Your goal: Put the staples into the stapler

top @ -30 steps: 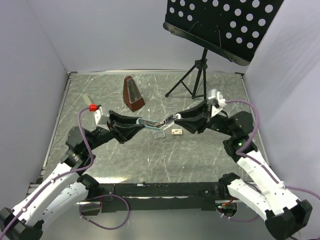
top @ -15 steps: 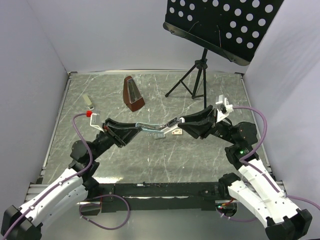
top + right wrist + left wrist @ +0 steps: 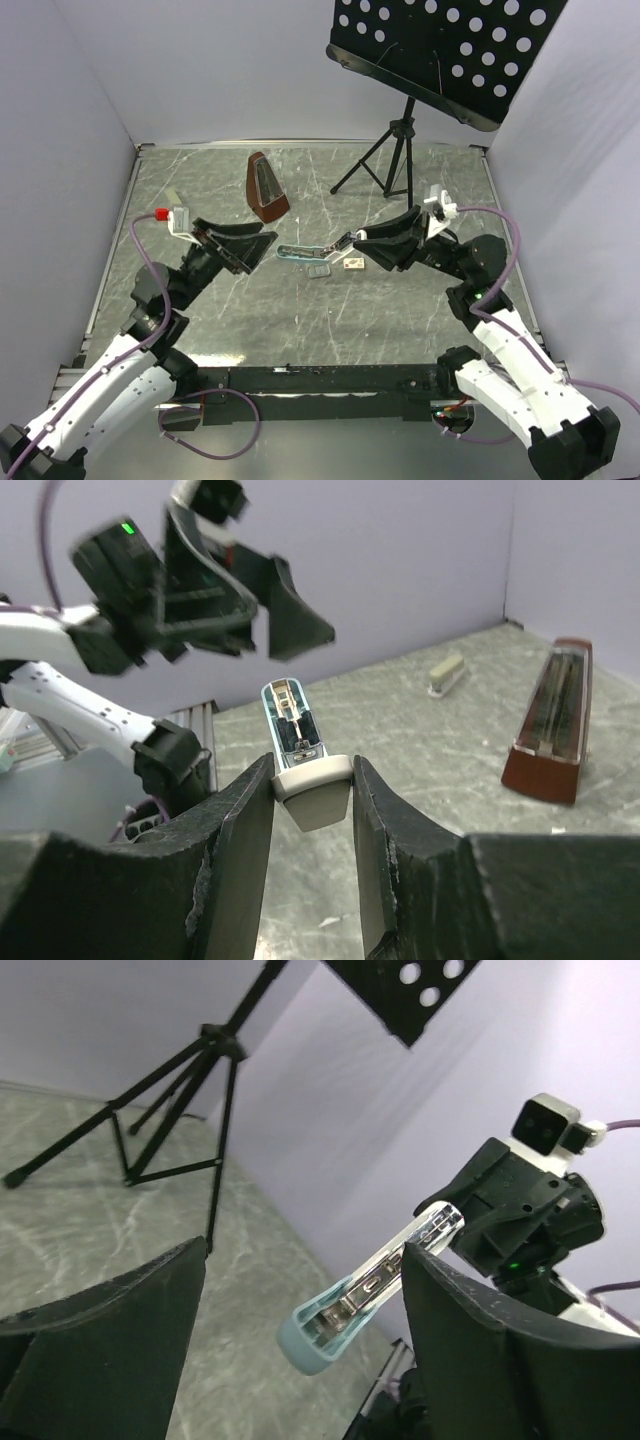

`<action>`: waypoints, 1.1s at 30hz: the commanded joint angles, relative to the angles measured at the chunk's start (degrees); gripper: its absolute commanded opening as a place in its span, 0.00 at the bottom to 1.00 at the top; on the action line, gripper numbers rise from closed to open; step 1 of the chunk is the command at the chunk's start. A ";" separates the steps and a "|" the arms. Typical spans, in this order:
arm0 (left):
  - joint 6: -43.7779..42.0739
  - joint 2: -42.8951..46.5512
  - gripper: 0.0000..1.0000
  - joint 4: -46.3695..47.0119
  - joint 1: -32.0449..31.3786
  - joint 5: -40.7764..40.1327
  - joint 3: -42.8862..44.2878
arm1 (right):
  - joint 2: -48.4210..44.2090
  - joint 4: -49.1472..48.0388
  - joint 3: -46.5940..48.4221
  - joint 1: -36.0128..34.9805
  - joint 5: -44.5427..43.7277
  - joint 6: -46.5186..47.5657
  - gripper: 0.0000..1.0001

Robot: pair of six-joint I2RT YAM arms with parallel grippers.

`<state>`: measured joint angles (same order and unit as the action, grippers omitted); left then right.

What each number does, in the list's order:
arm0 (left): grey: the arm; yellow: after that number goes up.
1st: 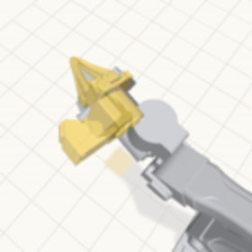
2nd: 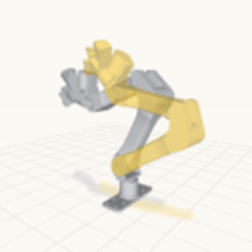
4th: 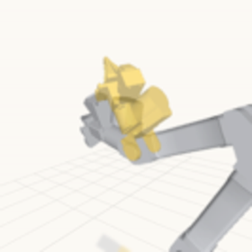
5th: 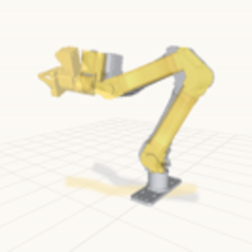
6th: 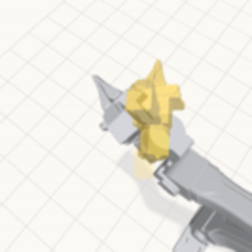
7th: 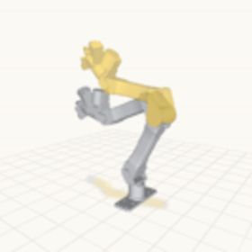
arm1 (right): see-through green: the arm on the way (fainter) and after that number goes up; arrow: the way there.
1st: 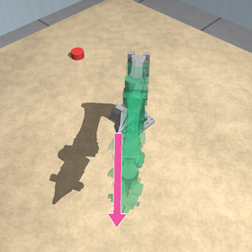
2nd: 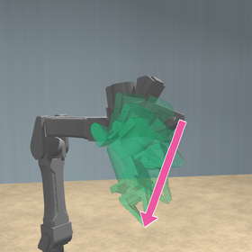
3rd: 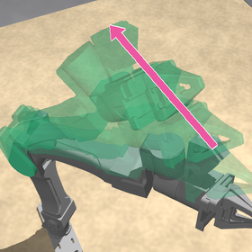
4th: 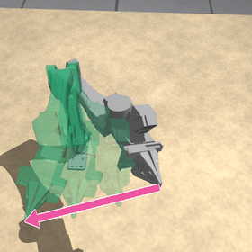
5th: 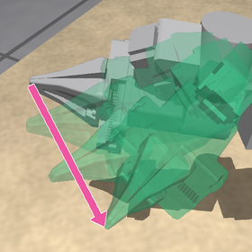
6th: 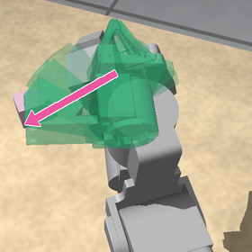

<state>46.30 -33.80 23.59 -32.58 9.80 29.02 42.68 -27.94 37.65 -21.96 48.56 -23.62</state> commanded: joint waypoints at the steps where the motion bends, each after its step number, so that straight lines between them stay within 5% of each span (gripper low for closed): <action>1: -5.51 -1.70 0.84 -13.20 0.15 -3.74 7.62 | 1.88 -1.59 2.87 0.16 0.05 3.39 0.00; 13: -37.14 -18.13 0.79 -35.19 -1.08 18.99 26.70 | 8.21 -1.32 3.40 -0.02 4.35 4.37 0.00; 18: -50.13 -22.70 0.67 -39.59 -3.37 26.92 29.42 | 8.56 -0.71 3.40 -0.28 5.06 4.72 0.00; 24: -59.64 -26.66 0.59 -42.57 -5.48 32.03 31.53 | 8.39 -0.45 3.22 -0.98 5.50 5.07 0.00; 33: -61.60 -31.41 0.47 -41.97 -6.53 33.00 34.09 | 8.21 -1.67 2.52 -1.51 5.67 4.90 0.00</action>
<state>-12.34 -64.12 -19.25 -38.76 39.70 60.25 51.55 -25.26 37.98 -22.92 53.23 -19.62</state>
